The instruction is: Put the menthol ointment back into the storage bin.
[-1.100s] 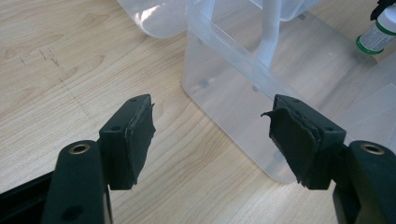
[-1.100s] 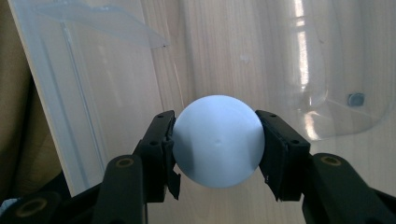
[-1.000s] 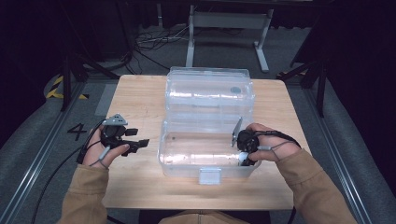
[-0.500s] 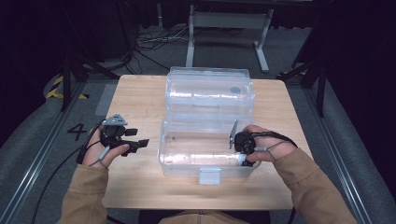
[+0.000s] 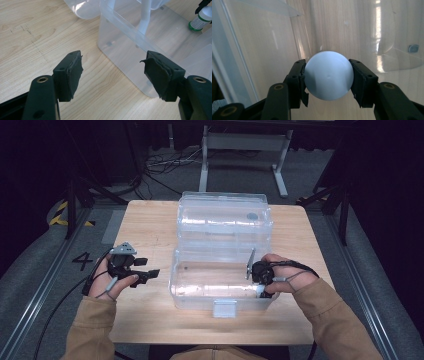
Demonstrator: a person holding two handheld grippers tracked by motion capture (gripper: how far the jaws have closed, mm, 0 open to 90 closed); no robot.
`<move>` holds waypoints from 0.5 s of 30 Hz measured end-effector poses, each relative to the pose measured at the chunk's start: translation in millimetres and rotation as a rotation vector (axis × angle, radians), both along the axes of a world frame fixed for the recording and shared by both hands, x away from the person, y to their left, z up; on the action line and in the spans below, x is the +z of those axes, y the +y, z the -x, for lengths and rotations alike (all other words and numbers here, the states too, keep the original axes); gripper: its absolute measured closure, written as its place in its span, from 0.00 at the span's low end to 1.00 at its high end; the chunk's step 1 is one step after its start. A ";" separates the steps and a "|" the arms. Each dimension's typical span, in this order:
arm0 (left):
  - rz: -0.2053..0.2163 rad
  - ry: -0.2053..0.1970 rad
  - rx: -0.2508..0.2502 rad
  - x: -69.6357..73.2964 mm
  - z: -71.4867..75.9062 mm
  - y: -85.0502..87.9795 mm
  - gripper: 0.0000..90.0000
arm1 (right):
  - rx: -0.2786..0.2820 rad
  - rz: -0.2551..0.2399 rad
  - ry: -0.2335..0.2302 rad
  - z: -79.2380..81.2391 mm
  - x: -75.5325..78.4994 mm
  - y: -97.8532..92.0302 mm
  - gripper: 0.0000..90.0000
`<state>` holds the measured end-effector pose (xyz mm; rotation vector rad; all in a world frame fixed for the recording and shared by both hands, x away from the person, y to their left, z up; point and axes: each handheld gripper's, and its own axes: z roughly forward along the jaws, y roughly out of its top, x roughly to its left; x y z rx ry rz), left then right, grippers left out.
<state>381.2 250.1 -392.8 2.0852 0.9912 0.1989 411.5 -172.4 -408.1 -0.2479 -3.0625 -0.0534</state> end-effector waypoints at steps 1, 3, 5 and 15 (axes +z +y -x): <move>0.000 0.000 0.000 0.0 0.0 0.0 0.34 | 0.000 0.001 0.000 0.1 -0.1 0.1 0.56; -0.006 -0.007 -0.005 0.1 -0.5 0.2 0.34 | 0.001 0.006 -0.002 0.1 -0.1 0.4 0.56; -0.004 -0.003 -0.006 0.0 -0.4 -0.1 0.34 | -0.001 0.008 -0.002 0.0 -0.2 0.6 0.56; -0.002 0.001 -0.002 0.0 0.0 0.0 0.34 | 0.003 0.013 0.003 -0.1 -0.8 0.5 0.56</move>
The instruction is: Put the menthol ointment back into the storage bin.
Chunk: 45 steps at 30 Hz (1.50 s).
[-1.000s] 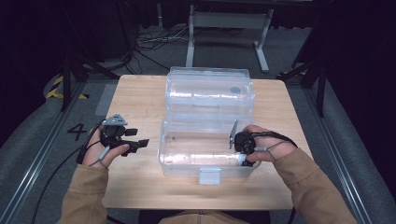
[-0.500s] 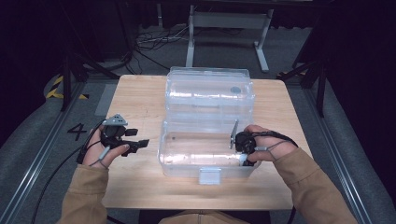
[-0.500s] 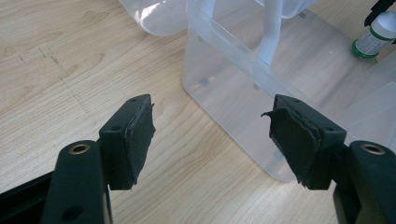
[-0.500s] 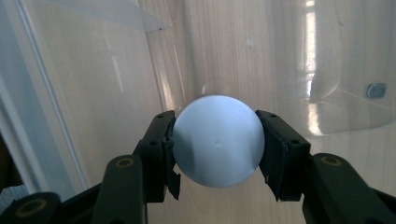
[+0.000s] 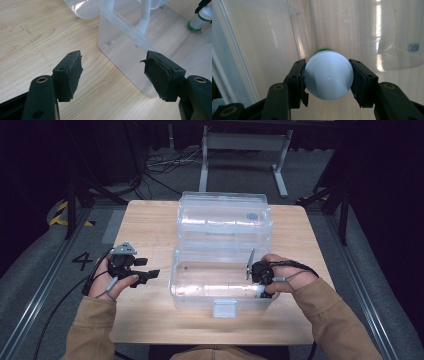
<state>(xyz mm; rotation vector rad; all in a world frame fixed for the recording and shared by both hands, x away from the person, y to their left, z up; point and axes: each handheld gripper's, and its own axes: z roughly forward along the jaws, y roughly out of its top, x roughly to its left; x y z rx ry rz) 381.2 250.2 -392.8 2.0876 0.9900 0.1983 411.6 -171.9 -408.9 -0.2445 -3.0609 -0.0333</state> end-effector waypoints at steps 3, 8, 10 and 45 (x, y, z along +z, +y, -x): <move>-0.001 0.000 -0.002 0.0 -0.1 -0.1 0.34 | 0.004 0.010 0.007 -0.2 -0.4 -0.7 0.56; -0.003 0.002 -0.004 -0.2 -0.1 -0.5 0.34 | 0.010 0.023 0.015 -0.8 -0.1 -0.5 0.56; -0.003 0.002 -0.006 -0.2 -0.1 -0.6 0.34 | 0.009 0.026 0.020 -1.0 -0.5 -0.4 0.56; 0.026 -0.009 -0.074 7.5 0.8 -14.1 0.34 | -0.097 -0.379 -0.066 7.7 54.6 -22.8 0.56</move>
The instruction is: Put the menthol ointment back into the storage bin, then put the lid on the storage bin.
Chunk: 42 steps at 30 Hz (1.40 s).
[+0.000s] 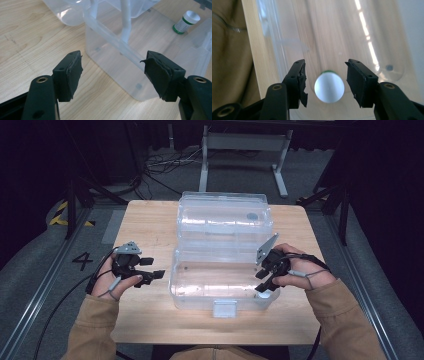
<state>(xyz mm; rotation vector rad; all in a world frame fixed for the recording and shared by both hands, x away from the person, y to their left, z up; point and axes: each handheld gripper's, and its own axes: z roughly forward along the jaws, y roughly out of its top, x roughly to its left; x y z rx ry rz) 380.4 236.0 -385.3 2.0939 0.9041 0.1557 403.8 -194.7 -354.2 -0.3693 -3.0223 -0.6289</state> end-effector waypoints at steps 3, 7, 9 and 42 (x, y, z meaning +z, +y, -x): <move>0.003 -0.008 -0.013 1.9 0.8 -1.7 0.34 | -0.027 -0.049 -0.020 -0.7 6.6 -1.6 0.56; 0.006 -0.010 -0.015 2.9 1.9 -1.9 0.34 | -0.082 -0.176 -0.075 -5.2 24.9 -4.9 0.58; 0.004 -0.011 -0.013 3.1 2.3 -1.5 0.34 | -0.099 -0.217 -0.093 -7.5 31.8 -5.1 0.59; -0.006 -0.022 -0.082 4.0 22.9 -8.2 0.34 | -0.203 -0.352 -0.196 -94.2 51.3 38.1 0.71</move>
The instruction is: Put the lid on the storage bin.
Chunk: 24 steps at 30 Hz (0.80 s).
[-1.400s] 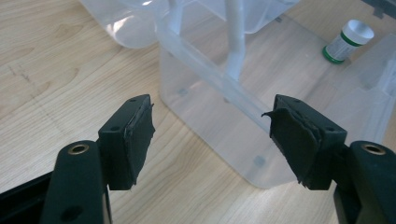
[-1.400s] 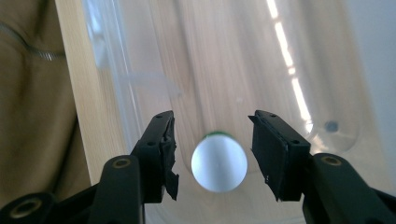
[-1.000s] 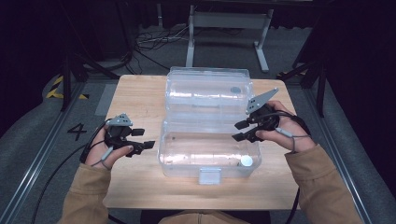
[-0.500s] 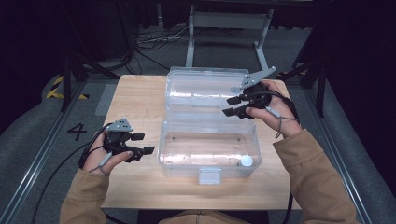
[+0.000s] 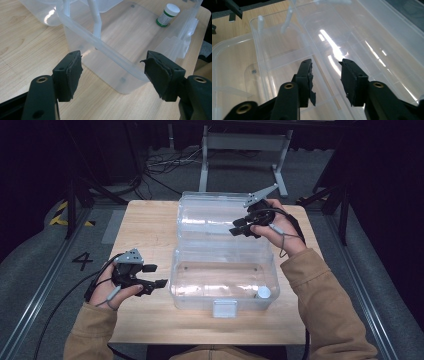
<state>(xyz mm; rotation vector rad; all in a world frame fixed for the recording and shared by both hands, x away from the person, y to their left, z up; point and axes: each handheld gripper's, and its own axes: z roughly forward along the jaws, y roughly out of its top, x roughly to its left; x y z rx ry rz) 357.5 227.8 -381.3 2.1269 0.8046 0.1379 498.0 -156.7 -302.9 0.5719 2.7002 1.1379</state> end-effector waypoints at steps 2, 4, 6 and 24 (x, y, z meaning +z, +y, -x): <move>0.005 -0.005 -0.013 1.1 0.9 -2.5 0.34 | 0.005 0.011 0.012 -0.9 -2.2 1.9 0.77; 0.015 -0.010 -0.025 2.4 1.9 -5.2 0.34 | 0.001 0.025 0.006 -1.6 -3.1 2.4 0.79; 0.026 -0.010 -0.041 3.7 2.9 -8.8 0.35 | 0.003 0.017 0.018 -2.8 -3.5 1.7 0.81; 0.042 -0.007 -0.171 1.6 9.6 -45.1 0.40 | -0.023 0.007 0.040 -1.6 -3.2 1.7 0.85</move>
